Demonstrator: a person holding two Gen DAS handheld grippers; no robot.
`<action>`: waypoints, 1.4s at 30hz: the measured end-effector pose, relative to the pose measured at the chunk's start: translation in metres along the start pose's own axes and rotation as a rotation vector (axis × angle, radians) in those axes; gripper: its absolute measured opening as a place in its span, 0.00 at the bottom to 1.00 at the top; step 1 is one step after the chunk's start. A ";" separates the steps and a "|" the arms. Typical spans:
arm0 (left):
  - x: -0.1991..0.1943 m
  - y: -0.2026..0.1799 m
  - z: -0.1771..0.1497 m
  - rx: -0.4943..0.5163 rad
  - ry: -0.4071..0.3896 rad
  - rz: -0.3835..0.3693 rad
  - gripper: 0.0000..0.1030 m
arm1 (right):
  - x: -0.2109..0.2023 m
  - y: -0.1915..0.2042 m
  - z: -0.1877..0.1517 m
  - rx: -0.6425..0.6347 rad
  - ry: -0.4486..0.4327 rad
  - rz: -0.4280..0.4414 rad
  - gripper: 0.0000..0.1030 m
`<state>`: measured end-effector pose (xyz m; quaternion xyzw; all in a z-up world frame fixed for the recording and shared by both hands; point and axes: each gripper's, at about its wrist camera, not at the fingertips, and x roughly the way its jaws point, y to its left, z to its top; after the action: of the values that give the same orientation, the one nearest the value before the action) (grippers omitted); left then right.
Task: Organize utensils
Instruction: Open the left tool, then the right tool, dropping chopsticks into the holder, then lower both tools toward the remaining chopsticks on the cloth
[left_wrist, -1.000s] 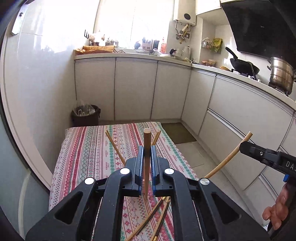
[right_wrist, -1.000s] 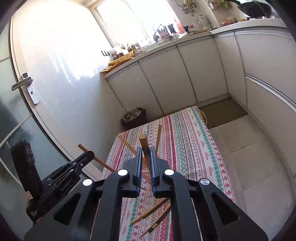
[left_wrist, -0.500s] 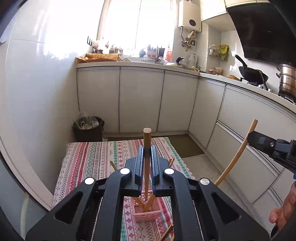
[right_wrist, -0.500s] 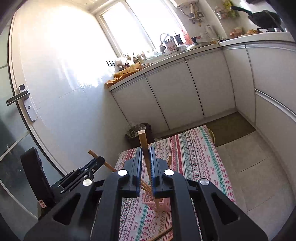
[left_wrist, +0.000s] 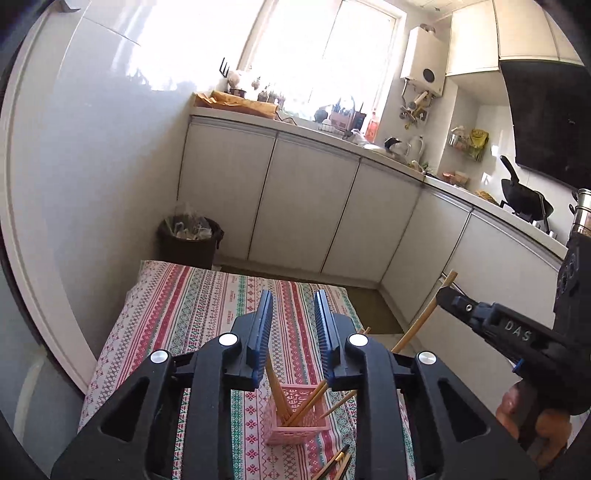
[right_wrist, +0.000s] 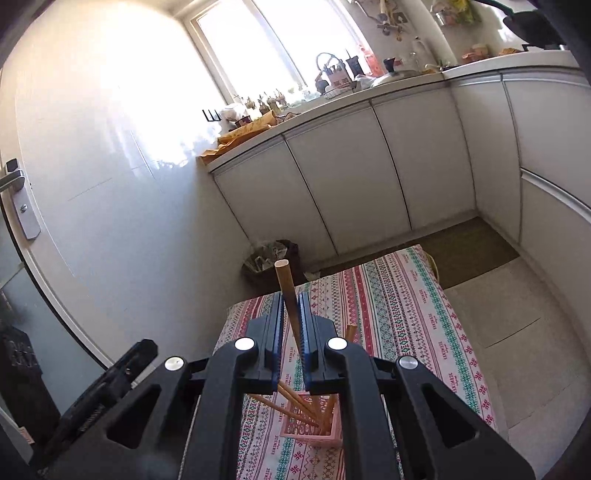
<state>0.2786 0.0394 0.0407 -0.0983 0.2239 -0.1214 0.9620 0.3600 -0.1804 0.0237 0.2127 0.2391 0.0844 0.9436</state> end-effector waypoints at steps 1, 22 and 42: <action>0.000 0.000 0.000 0.007 0.005 0.004 0.22 | 0.004 0.000 -0.002 -0.001 0.007 0.000 0.08; 0.001 -0.011 -0.025 0.106 0.053 0.077 0.61 | -0.003 -0.008 -0.042 -0.040 0.087 -0.128 0.42; -0.013 -0.017 -0.052 0.167 0.090 0.125 0.93 | -0.053 -0.022 -0.080 -0.056 -0.024 -0.244 0.91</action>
<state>0.2403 0.0198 0.0044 0.0020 0.2616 -0.0838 0.9615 0.2756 -0.1852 -0.0277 0.1566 0.2494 -0.0268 0.9553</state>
